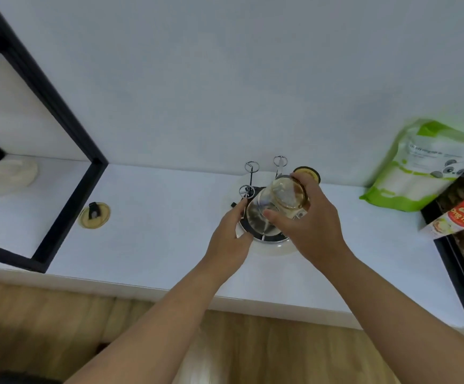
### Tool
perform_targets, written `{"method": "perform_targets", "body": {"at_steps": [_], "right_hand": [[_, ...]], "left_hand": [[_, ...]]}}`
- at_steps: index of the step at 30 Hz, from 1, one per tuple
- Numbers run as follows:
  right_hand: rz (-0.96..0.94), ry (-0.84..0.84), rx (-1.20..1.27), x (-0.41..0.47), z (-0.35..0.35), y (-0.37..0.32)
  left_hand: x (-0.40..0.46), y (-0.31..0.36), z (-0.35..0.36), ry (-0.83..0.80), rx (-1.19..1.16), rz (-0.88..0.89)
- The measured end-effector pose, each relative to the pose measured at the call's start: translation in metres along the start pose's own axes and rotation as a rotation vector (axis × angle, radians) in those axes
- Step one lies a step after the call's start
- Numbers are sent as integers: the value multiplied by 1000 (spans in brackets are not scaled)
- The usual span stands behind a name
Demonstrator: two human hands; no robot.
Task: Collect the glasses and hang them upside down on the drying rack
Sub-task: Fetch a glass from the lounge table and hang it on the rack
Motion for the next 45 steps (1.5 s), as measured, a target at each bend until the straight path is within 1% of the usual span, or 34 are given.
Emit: {"method": "perform_targets", "body": {"at_steps": [3, 7, 12, 16, 29, 38, 45], "right_hand": [[-2, -9, -34, -2, 5, 7], [7, -24, -74, -3, 13, 18], [-17, 3, -220, -1, 22, 36], [-10, 7, -311, 0, 27, 48], [-70, -10, -475, 0, 34, 55], [-102, -5, -563, 1, 33, 58], [-117, -33, -623, 3, 34, 68]], "left_hand": [[4, -7, 4, -8, 14, 34], [11, -11, 9, -4, 95, 97], [21, -14, 16, 64, 132, 172], [25, -16, 24, 79, 128, 198], [36, -29, 35, 138, 198, 209], [40, -35, 42, 123, 203, 205], [42, -36, 48, 130, 207, 198]]}}
Point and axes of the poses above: each hand's wrist, its own x-axis towards the middle knuckle, its own z-axis out of the palm, y = z × x, the point moved 4 cm from there along x, towards the middle knuckle, and after that the axes turned 7 degrees about x, right-handed, at the moved point
